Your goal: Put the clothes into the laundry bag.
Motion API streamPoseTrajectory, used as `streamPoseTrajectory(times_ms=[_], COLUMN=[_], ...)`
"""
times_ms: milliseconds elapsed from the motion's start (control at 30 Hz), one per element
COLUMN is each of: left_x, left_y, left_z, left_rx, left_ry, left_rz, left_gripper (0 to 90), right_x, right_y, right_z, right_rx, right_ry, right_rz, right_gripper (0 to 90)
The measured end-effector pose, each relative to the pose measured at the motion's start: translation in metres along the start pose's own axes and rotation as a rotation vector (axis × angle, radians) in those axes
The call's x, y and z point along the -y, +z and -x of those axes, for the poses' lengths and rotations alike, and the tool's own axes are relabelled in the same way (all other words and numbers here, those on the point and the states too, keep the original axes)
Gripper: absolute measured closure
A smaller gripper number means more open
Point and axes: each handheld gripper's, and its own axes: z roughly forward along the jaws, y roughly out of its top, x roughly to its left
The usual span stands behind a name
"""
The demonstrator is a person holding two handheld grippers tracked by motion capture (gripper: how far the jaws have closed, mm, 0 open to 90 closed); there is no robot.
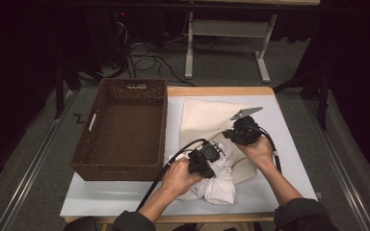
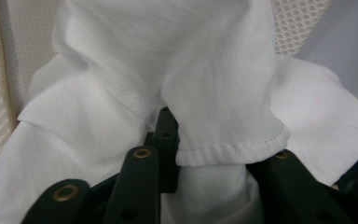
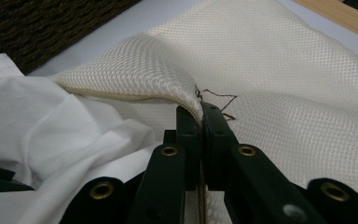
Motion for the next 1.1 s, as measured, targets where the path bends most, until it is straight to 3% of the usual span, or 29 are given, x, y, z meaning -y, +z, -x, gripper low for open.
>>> streamPoseTrajectory(times_ms=[167, 600, 800, 867, 967, 1100], left_x=[-0.005, -0.019, -0.022, -0.022, -0.021, -0.017], left_y=[0.002, 0.008, 0.013, 0.013, 0.015, 0.017], left_z=[-0.008, -0.029, -0.036, -0.034, -0.023, -0.013], left_rx=[-0.023, -0.078, -0.125, -0.117, -0.090, -0.066], left_ry=[-0.044, -0.177, -0.206, -0.201, -0.152, -0.121], left_rz=[0.033, 0.102, 0.116, 0.107, 0.081, 0.048], left_gripper=[76.4, 77.0, 75.1, 70.4, 56.2, 43.0], right_x=[0.000, 0.001, 0.001, 0.002, 0.004, 0.006], right_y=[-0.001, -0.005, -0.005, -0.005, -0.006, -0.006], right_z=[-0.003, -0.009, -0.009, -0.009, -0.008, -0.006], right_rx=[-0.009, -0.014, -0.016, -0.015, -0.016, -0.014], right_ry=[-0.006, -0.028, -0.035, -0.029, -0.025, -0.019], right_rz=[0.005, 0.008, 0.006, 0.006, 0.005, 0.005], right_gripper=[87.9, 87.8, 87.8, 87.8, 87.8, 87.8])
